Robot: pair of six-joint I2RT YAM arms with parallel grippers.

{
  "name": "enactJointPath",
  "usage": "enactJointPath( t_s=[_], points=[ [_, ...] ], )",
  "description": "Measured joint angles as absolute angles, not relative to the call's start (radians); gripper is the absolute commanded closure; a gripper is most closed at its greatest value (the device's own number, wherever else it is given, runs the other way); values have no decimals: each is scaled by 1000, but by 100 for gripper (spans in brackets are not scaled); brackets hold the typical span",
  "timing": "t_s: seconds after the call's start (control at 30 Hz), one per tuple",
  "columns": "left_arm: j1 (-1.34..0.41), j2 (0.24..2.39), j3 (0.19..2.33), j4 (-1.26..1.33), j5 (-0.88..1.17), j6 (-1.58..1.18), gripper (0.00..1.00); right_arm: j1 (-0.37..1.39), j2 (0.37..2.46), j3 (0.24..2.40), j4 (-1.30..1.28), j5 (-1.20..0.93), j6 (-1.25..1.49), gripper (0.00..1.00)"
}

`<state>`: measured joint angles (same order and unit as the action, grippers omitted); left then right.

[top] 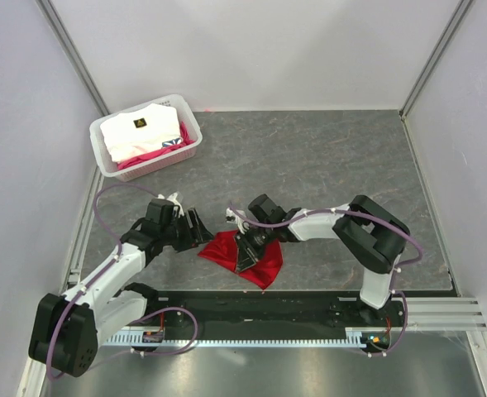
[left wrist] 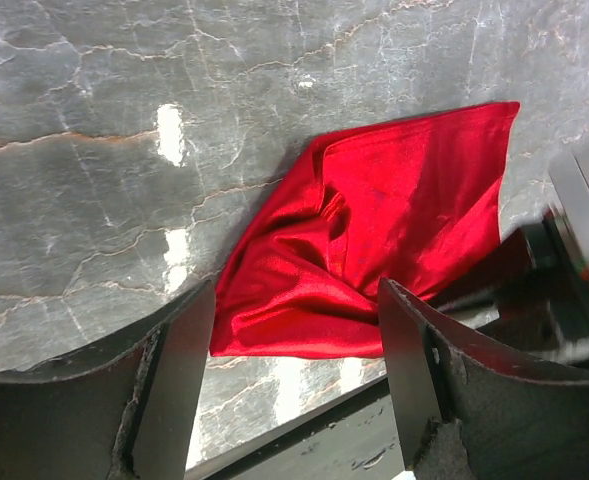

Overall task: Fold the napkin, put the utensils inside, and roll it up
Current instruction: Roll the napkin with the utensil

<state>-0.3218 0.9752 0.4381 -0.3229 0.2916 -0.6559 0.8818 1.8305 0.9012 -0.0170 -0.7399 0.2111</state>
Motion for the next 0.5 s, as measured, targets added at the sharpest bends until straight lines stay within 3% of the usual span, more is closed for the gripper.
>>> enactJointPath(
  t_s=[0.5],
  points=[
    [-322,1030,371,-266,298,-654,31,734,2039,962,39,-1114,266,94]
  ],
)
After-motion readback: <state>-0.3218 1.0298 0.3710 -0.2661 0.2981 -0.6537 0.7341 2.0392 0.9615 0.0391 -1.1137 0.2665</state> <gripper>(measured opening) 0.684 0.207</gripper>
